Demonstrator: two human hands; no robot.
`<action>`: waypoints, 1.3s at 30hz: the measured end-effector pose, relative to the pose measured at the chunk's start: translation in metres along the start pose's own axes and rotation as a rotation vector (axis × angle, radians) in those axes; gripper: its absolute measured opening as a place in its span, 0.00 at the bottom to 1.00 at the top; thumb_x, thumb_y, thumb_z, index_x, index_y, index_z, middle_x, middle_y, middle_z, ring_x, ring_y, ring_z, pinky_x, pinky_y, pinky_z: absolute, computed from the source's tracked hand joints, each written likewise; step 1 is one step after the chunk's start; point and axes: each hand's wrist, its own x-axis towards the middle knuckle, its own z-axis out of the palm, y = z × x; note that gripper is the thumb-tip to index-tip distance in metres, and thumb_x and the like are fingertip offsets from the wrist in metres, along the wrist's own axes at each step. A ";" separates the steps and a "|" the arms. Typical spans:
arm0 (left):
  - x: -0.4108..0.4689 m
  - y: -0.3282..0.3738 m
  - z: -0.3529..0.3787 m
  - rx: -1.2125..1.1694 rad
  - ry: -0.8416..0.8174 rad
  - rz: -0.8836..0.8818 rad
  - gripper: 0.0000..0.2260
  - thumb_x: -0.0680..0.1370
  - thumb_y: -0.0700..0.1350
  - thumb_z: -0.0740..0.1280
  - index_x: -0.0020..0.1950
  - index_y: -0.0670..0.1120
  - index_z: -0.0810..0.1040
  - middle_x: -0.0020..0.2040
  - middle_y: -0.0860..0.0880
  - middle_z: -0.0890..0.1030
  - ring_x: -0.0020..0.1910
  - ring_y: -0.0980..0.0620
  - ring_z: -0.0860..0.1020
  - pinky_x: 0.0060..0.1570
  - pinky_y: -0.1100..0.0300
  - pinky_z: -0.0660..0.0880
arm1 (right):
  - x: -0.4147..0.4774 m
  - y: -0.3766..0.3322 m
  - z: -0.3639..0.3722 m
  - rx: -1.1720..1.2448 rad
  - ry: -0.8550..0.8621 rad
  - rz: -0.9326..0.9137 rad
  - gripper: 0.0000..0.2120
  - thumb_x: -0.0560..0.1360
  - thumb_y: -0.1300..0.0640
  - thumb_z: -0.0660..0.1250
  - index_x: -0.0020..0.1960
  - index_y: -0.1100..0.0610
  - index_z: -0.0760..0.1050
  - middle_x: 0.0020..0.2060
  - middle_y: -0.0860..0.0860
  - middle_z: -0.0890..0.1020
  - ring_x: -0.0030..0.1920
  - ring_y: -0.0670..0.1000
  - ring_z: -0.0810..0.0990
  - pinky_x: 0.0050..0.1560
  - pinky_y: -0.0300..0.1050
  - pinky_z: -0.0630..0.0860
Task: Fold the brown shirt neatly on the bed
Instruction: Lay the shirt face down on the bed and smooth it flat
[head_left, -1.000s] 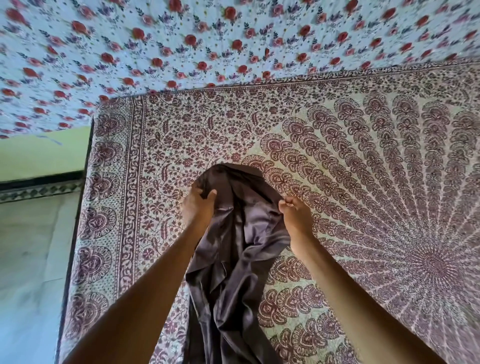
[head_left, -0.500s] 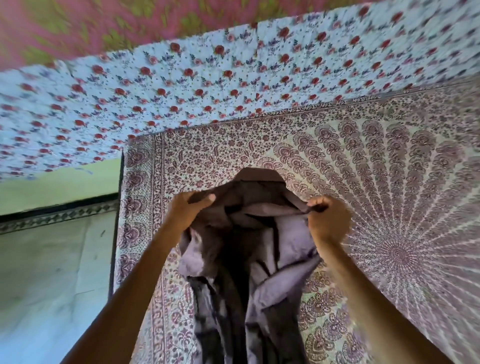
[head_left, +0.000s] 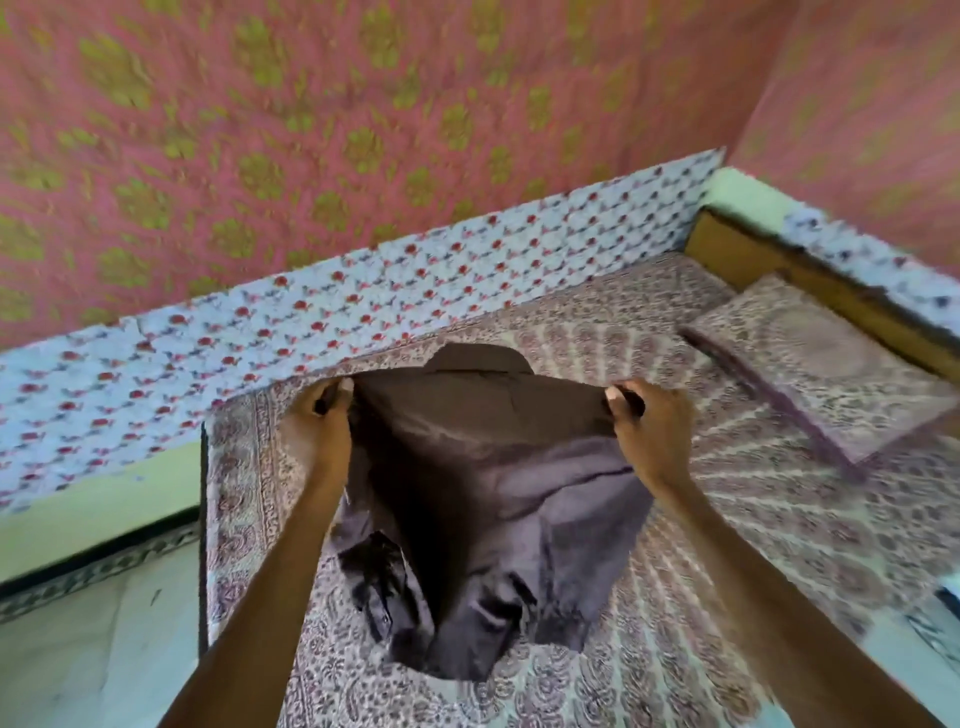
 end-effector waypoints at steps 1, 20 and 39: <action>-0.012 0.017 0.000 -0.004 -0.007 0.022 0.13 0.75 0.50 0.71 0.53 0.42 0.83 0.48 0.44 0.84 0.47 0.46 0.81 0.46 0.54 0.77 | 0.002 0.006 -0.021 -0.009 0.008 -0.003 0.12 0.78 0.52 0.64 0.38 0.55 0.77 0.32 0.53 0.80 0.34 0.58 0.78 0.49 0.54 0.74; -0.289 0.198 -0.015 -0.339 0.359 0.634 0.06 0.73 0.38 0.71 0.47 0.38 0.83 0.41 0.46 0.78 0.41 0.60 0.76 0.48 0.59 0.76 | -0.038 0.078 -0.277 0.176 0.744 -0.037 0.10 0.74 0.65 0.62 0.49 0.55 0.79 0.45 0.53 0.82 0.50 0.61 0.75 0.49 0.43 0.55; -0.172 0.043 0.113 0.383 -0.298 0.208 0.04 0.72 0.41 0.73 0.44 0.50 0.83 0.42 0.51 0.83 0.45 0.51 0.80 0.44 0.60 0.72 | 0.037 0.158 -0.120 -0.538 -0.186 0.242 0.21 0.72 0.57 0.72 0.64 0.51 0.74 0.60 0.58 0.78 0.64 0.64 0.70 0.64 0.61 0.64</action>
